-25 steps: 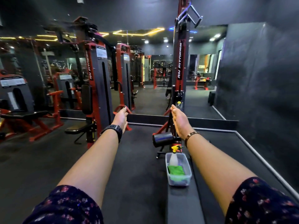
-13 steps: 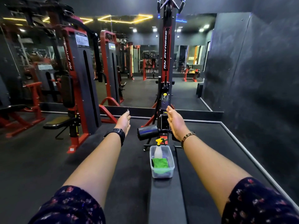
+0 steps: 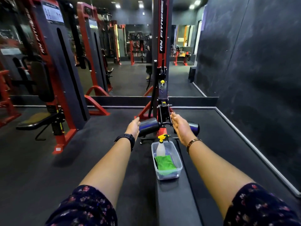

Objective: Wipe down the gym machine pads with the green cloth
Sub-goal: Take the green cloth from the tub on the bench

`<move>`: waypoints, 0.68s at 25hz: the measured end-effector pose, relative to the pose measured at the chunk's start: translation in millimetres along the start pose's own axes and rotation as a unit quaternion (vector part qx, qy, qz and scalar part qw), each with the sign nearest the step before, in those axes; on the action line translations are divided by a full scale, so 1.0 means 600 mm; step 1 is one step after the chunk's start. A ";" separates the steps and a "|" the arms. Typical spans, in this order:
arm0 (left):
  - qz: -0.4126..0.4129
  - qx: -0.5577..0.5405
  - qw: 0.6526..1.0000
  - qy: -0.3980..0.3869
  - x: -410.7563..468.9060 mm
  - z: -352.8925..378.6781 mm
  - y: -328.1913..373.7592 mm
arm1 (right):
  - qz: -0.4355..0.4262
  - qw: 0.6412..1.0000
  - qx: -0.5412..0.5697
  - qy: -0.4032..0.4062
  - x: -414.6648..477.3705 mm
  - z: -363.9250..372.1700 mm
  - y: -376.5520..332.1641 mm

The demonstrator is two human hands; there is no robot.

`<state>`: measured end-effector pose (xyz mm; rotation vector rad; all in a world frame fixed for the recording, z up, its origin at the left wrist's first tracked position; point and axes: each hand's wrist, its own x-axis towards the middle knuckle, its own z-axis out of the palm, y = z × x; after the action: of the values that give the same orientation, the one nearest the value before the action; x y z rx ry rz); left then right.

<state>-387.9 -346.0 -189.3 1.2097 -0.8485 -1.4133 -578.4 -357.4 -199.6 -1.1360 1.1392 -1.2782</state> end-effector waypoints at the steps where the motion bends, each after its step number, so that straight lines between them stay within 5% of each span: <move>1: -0.020 0.010 1.000 -0.004 0.031 -0.007 -0.013 | 0.012 1.000 0.003 0.015 0.022 0.005 0.022; 10: -0.143 0.054 0.986 -0.066 0.259 0.003 -0.141 | 0.113 0.986 -0.030 0.116 0.176 -0.028 0.199; 17: -0.258 0.047 0.964 -0.047 0.407 0.062 -0.291 | 0.218 0.967 -0.051 0.121 0.290 -0.087 0.336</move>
<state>-455.6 -551.5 -400.4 1.5182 -0.6950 -1.8768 -613.1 -533.3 -403.1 -0.7539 1.5538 -1.0374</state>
